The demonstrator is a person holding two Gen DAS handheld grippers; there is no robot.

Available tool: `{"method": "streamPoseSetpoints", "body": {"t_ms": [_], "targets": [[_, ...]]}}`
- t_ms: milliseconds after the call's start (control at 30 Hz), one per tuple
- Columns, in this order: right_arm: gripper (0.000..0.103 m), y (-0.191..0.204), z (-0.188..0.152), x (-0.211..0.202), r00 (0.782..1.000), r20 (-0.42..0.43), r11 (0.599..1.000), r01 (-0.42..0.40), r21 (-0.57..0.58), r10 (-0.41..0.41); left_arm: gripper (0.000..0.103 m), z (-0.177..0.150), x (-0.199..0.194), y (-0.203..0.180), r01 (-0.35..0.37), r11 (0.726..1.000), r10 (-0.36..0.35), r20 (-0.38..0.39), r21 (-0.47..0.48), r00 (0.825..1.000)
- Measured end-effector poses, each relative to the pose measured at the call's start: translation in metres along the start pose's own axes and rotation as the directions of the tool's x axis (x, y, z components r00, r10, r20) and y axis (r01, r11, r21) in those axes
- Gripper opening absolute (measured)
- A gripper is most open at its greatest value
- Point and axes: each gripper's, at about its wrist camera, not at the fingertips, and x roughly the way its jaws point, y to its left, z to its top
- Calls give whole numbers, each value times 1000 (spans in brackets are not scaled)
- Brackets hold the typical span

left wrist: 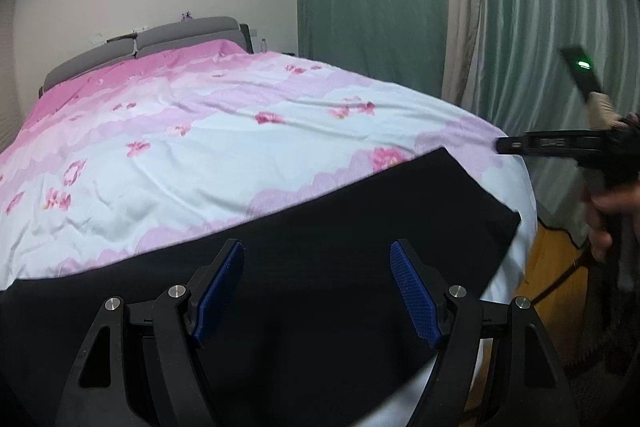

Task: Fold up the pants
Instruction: 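Lower the trouser edge with the right gripper and open it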

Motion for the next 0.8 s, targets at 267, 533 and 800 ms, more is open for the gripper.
{"method": "streamPoseSetpoints", "body": {"t_ms": [267,533,800], "targets": [[52,31,32,89,990,-124,901,2,-433,-61,75,20,39,-3,-32,998,33,20,-50,999],[31,0,34,117,971,-223,954,-141,-263,82,75,31,69,-14,-33,997,32,-8,-67,999],[3,-15,35,107,989,-128,971,-105,-215,79,75,36,78,-10,-56,995,55,-14,-81,998]]}}
